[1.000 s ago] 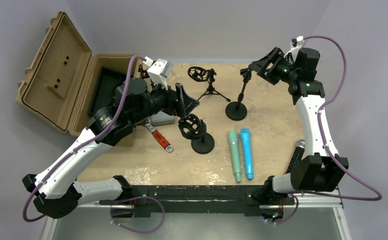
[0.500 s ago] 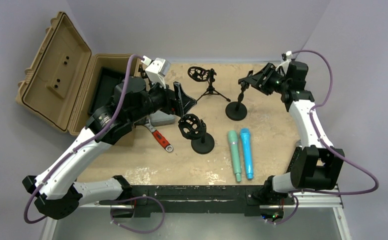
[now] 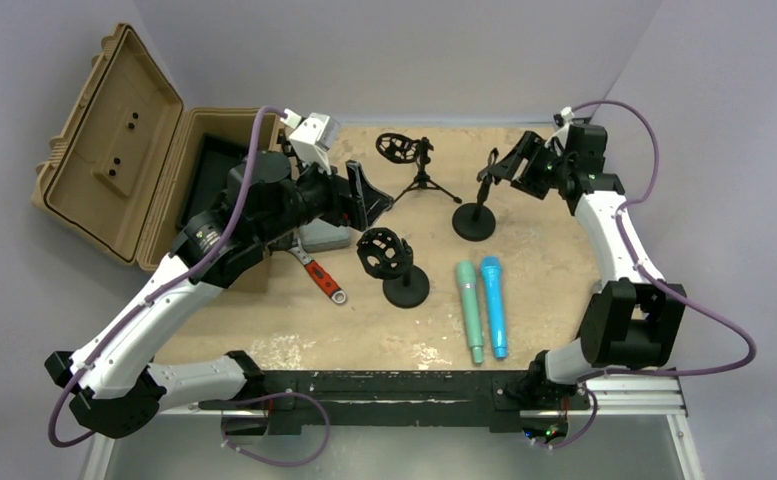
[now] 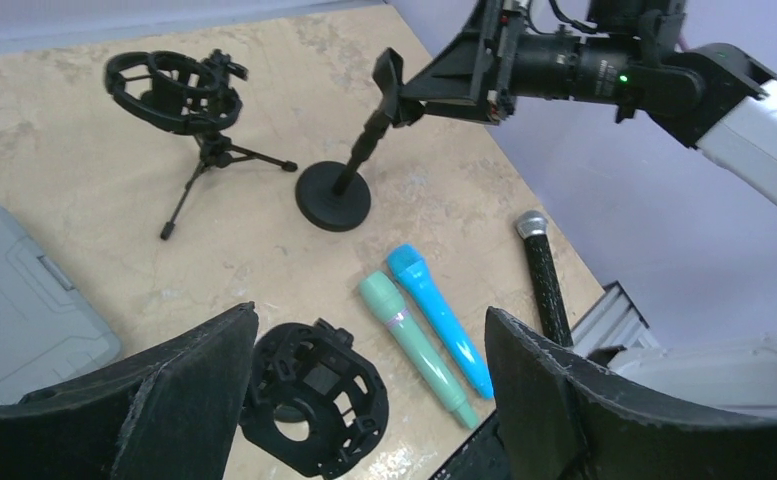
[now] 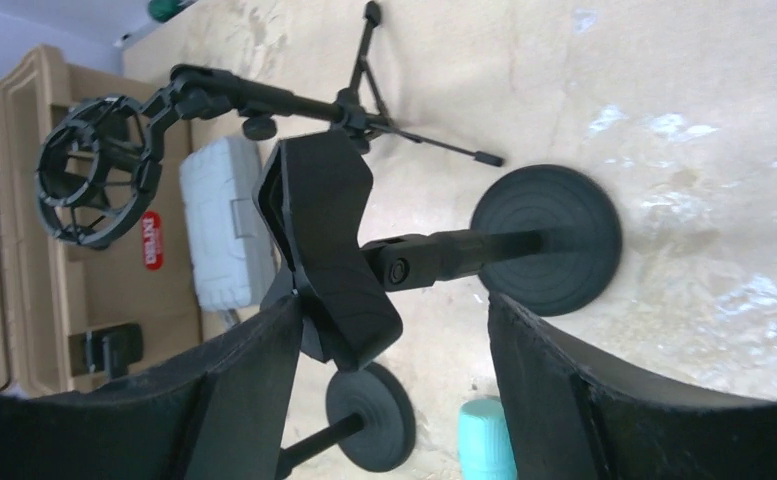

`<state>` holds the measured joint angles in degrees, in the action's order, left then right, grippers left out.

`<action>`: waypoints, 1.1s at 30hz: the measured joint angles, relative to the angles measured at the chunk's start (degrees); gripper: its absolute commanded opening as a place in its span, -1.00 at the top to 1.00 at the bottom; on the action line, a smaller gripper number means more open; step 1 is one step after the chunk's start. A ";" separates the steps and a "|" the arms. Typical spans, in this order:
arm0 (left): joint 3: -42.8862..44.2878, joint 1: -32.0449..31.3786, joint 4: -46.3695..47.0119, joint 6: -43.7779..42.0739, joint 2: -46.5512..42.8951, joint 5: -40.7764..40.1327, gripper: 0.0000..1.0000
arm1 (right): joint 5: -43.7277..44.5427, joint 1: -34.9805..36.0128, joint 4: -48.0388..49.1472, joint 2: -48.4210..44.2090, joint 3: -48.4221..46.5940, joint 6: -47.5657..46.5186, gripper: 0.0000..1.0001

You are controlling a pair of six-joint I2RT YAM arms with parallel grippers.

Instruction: Remove the microphone from the stand

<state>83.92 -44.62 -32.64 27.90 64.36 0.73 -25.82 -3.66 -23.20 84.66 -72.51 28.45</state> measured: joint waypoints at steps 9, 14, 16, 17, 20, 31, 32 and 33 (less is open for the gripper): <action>-0.04 0.13 0.28 -2.51 -4.46 -12.90 -0.63 | 10.03 10.43 -9.75 -5.35 -11.19 -3.85 -0.86; -2.01 0.26 4.46 -5.18 -10.69 -19.50 -0.63 | 9.86 12.44 -8.92 -13.27 -11.34 -4.44 -0.98; -2.40 0.26 5.84 -6.38 -13.03 -21.55 -0.62 | 9.90 12.04 -7.96 -16.68 -11.10 -4.46 -0.98; -2.47 0.26 6.47 -6.80 -13.84 -22.40 -0.62 | 9.90 11.93 -7.52 -18.23 -10.95 -4.48 -0.98; -3.19 0.26 8.59 -8.70 -16.59 -24.92 -0.62 | 9.86 11.91 -6.27 -22.29 -10.93 -4.63 -0.98; -4.02 0.26 12.00 -13.57 -20.04 -31.69 -0.62 | 14.40 11.91 -3.69 -32.59 -10.91 -5.79 -0.97; -4.04 0.26 12.00 -13.68 -20.24 -32.13 -0.61 | 14.73 11.91 -3.39 -33.57 -10.91 -5.79 -0.98; -4.07 0.26 12.00 -13.81 -20.46 -32.50 -0.61 | 15.15 11.91 -3.76 -34.03 -11.28 -5.95 -0.98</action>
